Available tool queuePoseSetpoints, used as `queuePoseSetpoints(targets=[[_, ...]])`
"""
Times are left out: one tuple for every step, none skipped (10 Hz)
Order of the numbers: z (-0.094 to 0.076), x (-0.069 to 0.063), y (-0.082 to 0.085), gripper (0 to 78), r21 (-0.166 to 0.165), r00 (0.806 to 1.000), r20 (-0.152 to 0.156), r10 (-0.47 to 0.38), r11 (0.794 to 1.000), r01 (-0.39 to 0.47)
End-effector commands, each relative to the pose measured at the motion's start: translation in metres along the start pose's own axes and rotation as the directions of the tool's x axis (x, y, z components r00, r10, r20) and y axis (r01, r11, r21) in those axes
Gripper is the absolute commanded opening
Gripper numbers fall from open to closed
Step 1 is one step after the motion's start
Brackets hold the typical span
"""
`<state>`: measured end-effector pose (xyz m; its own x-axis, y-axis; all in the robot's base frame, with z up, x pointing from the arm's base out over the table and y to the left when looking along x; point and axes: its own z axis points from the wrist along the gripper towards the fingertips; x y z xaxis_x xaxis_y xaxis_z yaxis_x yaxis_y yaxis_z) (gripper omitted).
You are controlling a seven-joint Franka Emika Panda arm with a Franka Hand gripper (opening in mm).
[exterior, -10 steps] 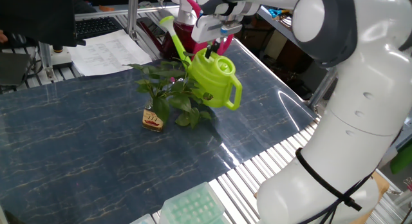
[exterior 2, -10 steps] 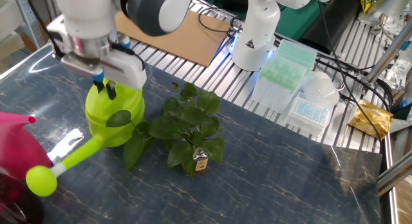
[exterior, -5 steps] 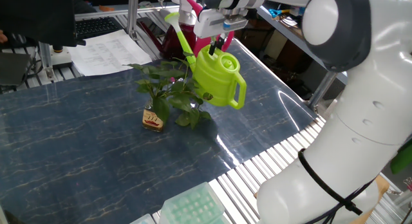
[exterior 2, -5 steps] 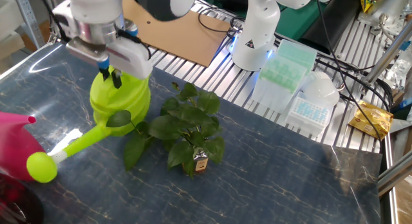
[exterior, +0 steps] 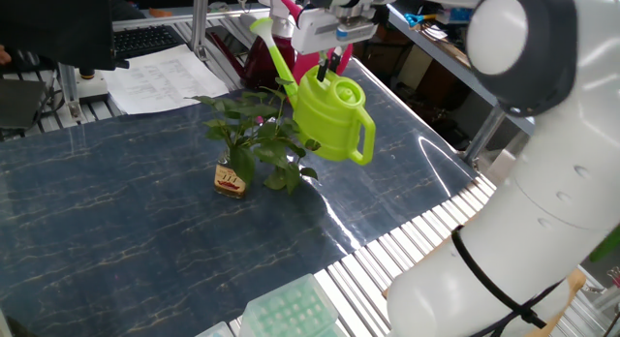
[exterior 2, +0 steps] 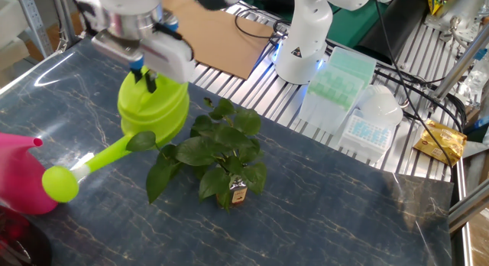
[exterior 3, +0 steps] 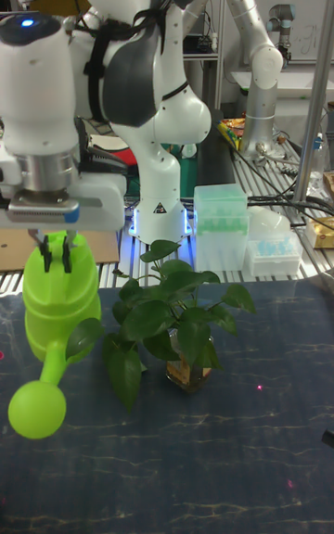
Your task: Water the plant
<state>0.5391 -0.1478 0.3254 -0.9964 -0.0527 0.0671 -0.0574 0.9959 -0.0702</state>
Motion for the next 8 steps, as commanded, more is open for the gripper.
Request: queuePoseSetpoints(targets=[[-0.015, 0.014, 0.009, 1.2, 0.022, 0.999, -0.025, 0.026, 0.999, -0.025], [-0.021, 0.023, 0.014, 1.2, 0.029, 0.998, -0.037, 0.043, 0.999, -0.042], [-0.025, 0.028, 0.018, 1.2, 0.030, 0.998, -0.044, 0.053, 0.998, -0.052], [-0.028, 0.033, 0.020, 1.2, 0.032, 0.997, -0.049, 0.060, 0.998, -0.059], [-0.029, 0.036, 0.022, 1.2, 0.033, 0.996, -0.054, 0.068, 0.997, -0.066], [-0.031, 0.039, 0.024, 1.2, 0.039, 0.995, -0.062, 0.078, 0.996, -0.076], [-0.033, 0.041, 0.025, 1.2, 0.039, 0.994, -0.067, 0.090, 0.995, -0.087], [-0.037, 0.044, 0.027, 1.2, 0.040, 0.991, -0.075, 0.111, 0.993, -0.108]])
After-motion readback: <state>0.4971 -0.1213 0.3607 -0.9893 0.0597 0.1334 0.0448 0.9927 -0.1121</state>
